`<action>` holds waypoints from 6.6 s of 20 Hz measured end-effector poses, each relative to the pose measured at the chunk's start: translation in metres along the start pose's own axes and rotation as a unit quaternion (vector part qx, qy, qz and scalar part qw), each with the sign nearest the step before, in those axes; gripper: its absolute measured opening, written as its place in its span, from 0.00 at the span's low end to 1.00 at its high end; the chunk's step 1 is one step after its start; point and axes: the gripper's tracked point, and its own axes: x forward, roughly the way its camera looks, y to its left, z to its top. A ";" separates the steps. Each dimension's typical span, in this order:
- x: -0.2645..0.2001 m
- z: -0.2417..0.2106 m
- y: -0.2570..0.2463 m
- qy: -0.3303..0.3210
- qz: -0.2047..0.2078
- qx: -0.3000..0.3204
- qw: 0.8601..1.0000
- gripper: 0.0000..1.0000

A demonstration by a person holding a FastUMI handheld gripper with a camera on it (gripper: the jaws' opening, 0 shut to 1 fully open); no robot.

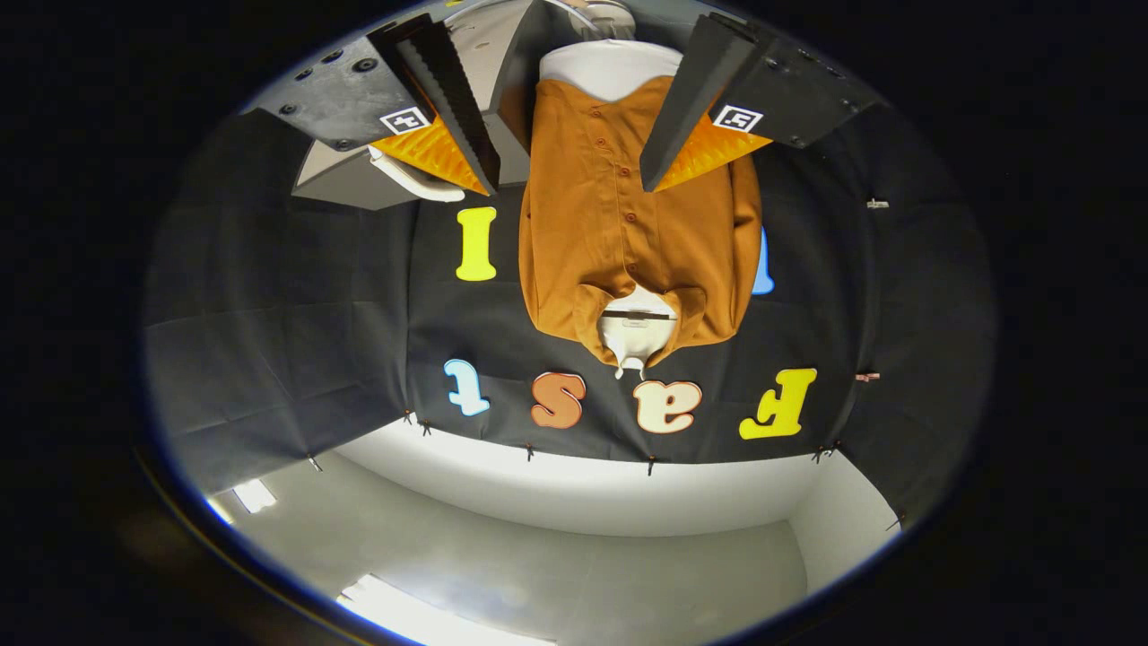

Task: Iron the clothes twice with a garment steamer, once on the left side and once on the right side.

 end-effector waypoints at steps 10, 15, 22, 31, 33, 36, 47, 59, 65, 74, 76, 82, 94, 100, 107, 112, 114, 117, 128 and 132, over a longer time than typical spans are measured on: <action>0.039 -0.011 -0.070 0.023 -0.065 -0.001 0.998 0.98; 0.094 -0.025 -0.133 0.045 -0.075 0.004 0.996 0.98; 0.177 -0.055 -0.212 0.082 -0.064 0.000 0.995 0.99; 0.251 -0.128 -0.271 0.161 -0.048 0.020 0.986 0.99; 0.266 -0.144 -0.279 0.182 -0.046 0.025 0.982 0.99; 0.281 -0.172 -0.289 0.222 -0.047 0.029 0.973 1.00; 0.300 -0.237 -0.307 0.338 -0.053 0.019 0.939 0.75; 0.290 -0.202 -0.304 0.293 -0.049 0.021 0.955 0.42; 0.258 -0.159 -0.275 0.244 -0.045 0.021 0.968 0.42; 0.212 -0.093 -0.186 0.177 -0.020 0.018 0.984 0.42; 0.202 -0.082 -0.159 0.167 -0.011 0.017 0.986 0.42; 0.195 -0.082 -0.076 0.169 0.018 0.005 0.985 0.41; 0.238 -0.122 -0.002 0.202 -0.002 -0.021 0.979 0.42; 0.236 -0.151 0.000 0.229 -0.013 -0.036 0.973 0.42; 0.214 -0.209 0.000 0.283 -0.017 -0.037 0.958 0.42; 0.202 -0.245 -0.002 0.322 -0.014 -0.033 0.946 0.42; 0.197 -0.257 -0.006 0.337 -0.016 -0.030 0.941 0.42; 0.192 -0.272 -0.013 0.359 -0.017 -0.030 0.933 0.42; 0.170 -0.167 0.013 0.278 0.002 -0.017 0.960 0.42; 0.178 -0.119 0.054 0.239 0.029 -0.011 0.971 0.42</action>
